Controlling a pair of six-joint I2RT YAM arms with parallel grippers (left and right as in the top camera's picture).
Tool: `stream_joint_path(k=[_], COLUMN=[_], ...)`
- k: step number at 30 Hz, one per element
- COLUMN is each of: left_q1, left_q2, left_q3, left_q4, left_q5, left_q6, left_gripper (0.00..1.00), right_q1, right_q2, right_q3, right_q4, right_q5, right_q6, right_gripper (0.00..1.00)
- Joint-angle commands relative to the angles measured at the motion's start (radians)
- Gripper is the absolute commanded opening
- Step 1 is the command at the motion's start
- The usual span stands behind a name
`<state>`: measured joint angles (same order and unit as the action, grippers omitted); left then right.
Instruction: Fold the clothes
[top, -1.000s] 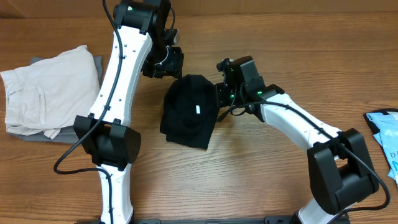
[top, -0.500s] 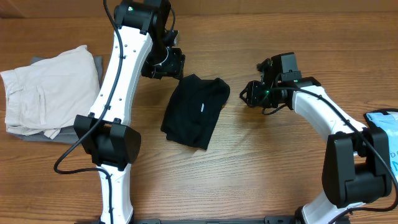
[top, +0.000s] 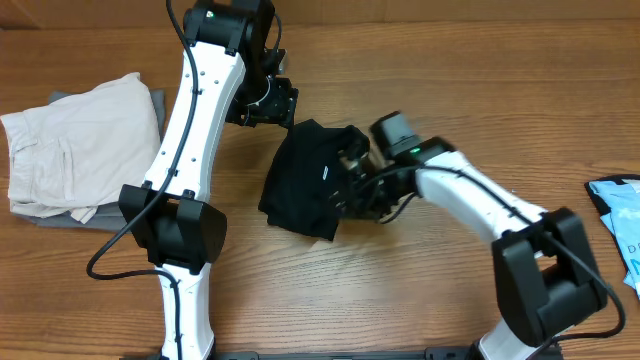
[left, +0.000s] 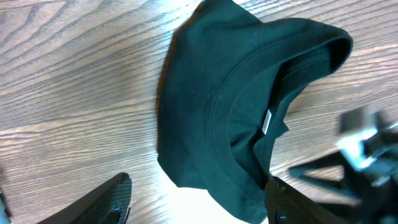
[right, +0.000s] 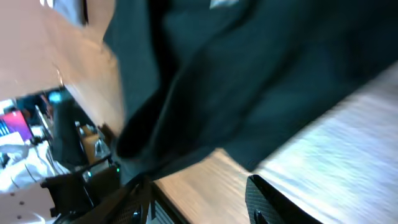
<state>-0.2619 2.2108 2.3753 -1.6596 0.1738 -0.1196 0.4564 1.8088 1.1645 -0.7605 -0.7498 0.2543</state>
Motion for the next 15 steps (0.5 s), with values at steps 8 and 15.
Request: stream_joint_path(k=[8,15], left_q1=[-0.006,-0.006], left_q2=[-0.004,-0.004], left_q3=[-0.005,-0.005], left_q4=[-0.017,-0.022], left_q5=[-0.021,-0.028], left_q6=[0.026,0.035], left_gripper=[0.73,0.75], right_q1=[0.073,0.070], right_q2=[-0.013,-0.013], right_q3=[-0.013,-0.013], right_q4=[0.108,0.180], right_q5=[0.042,-0.044], right_q6=[0.174,0.167], right_gripper=[0.49,0.54])
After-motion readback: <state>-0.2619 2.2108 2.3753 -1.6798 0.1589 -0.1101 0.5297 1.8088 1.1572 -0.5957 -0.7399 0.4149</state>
